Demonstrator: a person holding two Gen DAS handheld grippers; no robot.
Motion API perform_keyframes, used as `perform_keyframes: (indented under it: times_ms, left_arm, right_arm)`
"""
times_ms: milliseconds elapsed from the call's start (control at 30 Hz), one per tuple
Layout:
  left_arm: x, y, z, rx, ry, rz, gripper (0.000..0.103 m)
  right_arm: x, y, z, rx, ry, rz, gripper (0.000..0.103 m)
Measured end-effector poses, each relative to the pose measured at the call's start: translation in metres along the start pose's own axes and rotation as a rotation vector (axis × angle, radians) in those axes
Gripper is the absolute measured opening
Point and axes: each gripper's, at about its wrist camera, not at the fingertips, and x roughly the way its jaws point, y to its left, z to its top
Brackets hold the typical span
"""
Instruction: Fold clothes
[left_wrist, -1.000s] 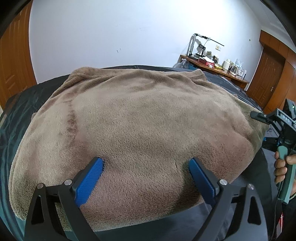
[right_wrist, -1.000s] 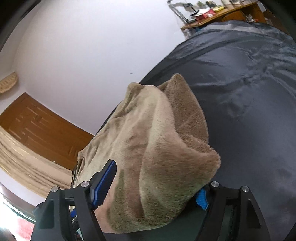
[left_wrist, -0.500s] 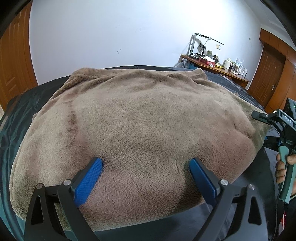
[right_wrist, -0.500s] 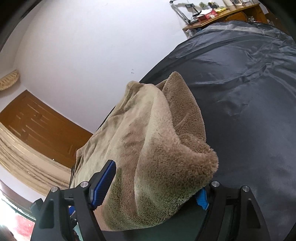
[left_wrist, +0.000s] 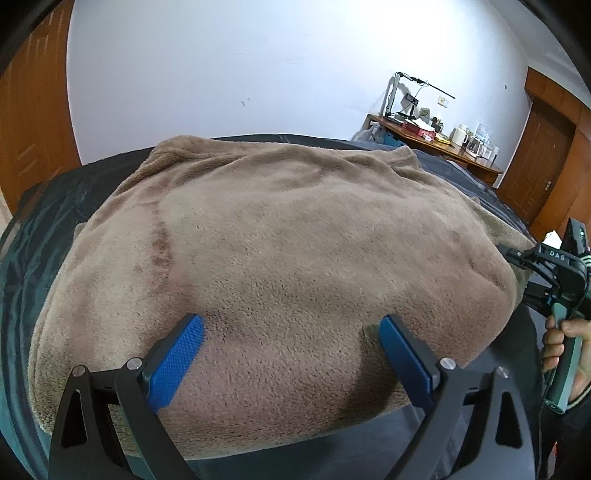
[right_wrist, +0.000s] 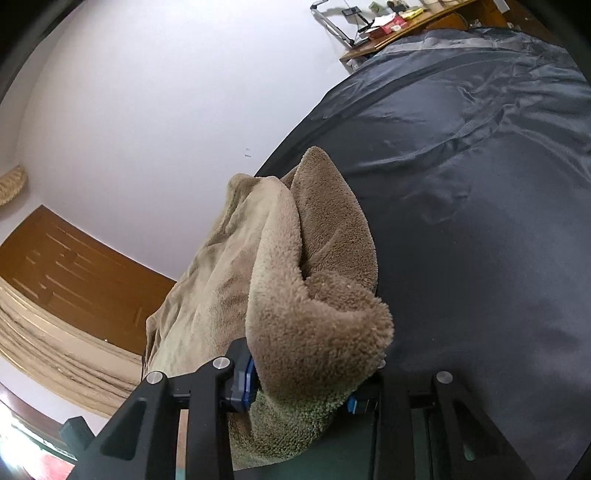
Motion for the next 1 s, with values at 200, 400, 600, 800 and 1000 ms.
perform_keyframes:
  times_ms: [200,400,600,800,1000]
  left_arm:
    - [-0.01,0.006,0.003,-0.008,-0.033,0.062,0.098]
    - [-0.009,0.039,0.008,-0.14,-0.009,0.114,0.098]
    - [-0.004,0.055,0.008,-0.198,0.024,0.121,0.098]
    - [-0.003,0.05,0.007,-0.176,0.037,0.143,0.098]
    - [-0.018,0.076,0.009,-0.311,0.027,0.046,0.098]
  right_arm:
    - [0.004,0.002,0.004,-0.02,-0.002,-0.003,0.036]
    - [-0.002,0.007,0.003,-0.033,-0.027,0.007,0.033]
    - [-0.016,0.032,0.008,-0.081,-0.072,0.083,0.03]
    - [-0.015,0.067,0.014,-0.119,-0.075,0.172,0.03]
    - [-0.005,0.109,0.017,-0.156,-0.07,0.254,0.03]
